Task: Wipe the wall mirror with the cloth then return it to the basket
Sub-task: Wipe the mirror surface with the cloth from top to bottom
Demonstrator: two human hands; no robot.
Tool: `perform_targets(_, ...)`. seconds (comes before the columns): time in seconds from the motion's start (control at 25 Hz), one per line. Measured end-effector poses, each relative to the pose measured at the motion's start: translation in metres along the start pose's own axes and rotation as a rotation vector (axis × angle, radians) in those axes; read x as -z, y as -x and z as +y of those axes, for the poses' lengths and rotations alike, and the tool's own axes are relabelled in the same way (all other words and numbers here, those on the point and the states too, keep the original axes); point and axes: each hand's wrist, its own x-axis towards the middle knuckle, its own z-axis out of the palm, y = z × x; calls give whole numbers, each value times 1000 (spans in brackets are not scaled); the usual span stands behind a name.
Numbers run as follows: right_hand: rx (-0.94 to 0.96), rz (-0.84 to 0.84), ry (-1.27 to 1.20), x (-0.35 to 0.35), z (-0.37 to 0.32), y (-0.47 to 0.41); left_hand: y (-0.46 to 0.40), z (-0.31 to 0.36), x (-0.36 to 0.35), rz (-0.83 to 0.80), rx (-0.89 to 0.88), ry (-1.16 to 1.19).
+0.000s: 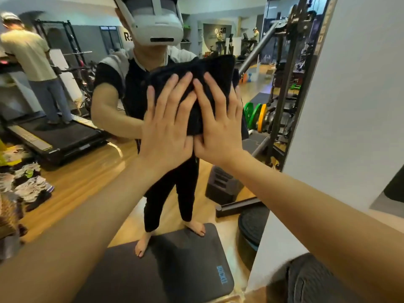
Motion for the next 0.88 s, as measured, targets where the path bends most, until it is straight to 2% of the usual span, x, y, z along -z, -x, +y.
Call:
perform_targets(0.16, -89, 30, -46, -22, -64, -6, 21, -56, 29, 1, -87, -131)
perform_targets(0.28, -6, -16, -104, -33, -93, -2, 53, -74, 35, 39, -1, -148)
perform_targets(0.36, 72, -31, -103, -34, -87, -1, 59, -70, 26, 80, 53, -150)
perform_targets(0.48, 171, -5, -54, -23, -40, 1, 43, -35, -3, 145, 90, -140)
perform_targets(0.76, 170, 109, 109, 35, 142, 19, -46, 109, -106, 243, 58, -108)
perform_targets(0.88, 153, 149, 137, 48, 184, 28, -67, 142, -134, 257, 43, -95)
